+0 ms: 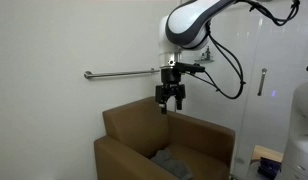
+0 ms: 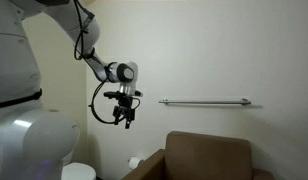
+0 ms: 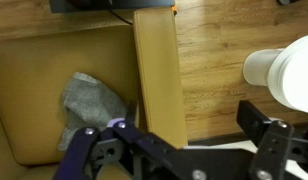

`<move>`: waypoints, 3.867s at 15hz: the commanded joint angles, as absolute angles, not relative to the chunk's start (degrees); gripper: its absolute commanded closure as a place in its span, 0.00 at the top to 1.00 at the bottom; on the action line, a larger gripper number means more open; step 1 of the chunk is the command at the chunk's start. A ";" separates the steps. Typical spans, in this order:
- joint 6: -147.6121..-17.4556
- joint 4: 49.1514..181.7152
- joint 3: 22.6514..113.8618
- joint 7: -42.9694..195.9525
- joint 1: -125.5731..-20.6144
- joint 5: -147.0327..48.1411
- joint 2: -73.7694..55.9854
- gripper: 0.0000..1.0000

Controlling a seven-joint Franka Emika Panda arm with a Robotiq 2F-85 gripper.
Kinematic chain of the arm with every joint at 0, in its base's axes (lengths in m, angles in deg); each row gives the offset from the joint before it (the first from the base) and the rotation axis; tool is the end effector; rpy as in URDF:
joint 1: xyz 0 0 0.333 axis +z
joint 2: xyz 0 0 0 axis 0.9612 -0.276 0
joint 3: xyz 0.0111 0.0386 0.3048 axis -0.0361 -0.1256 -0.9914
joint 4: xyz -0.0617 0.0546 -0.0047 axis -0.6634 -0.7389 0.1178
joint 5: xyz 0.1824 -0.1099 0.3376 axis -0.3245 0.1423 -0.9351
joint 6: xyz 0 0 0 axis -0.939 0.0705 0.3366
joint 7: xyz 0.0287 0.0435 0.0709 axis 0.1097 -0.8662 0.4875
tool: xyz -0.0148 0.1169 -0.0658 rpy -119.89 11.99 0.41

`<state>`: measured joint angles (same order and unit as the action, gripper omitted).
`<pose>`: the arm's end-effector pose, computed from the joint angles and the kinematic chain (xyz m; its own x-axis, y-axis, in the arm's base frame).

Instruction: Put the grey towel on the armrest

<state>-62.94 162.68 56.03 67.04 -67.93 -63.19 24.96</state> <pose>0.4149 0.1209 0.3664 0.9837 -0.0880 -0.1568 -0.1015 -0.9916 -0.0803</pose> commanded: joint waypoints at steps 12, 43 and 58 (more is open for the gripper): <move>-62.86 162.62 56.08 67.04 -67.90 -63.16 24.96 1.00; -64.51 134.91 69.60 79.08 -79.10 -61.77 -8.59 1.00; -78.63 115.83 68.31 81.25 -79.46 -55.17 -44.00 1.00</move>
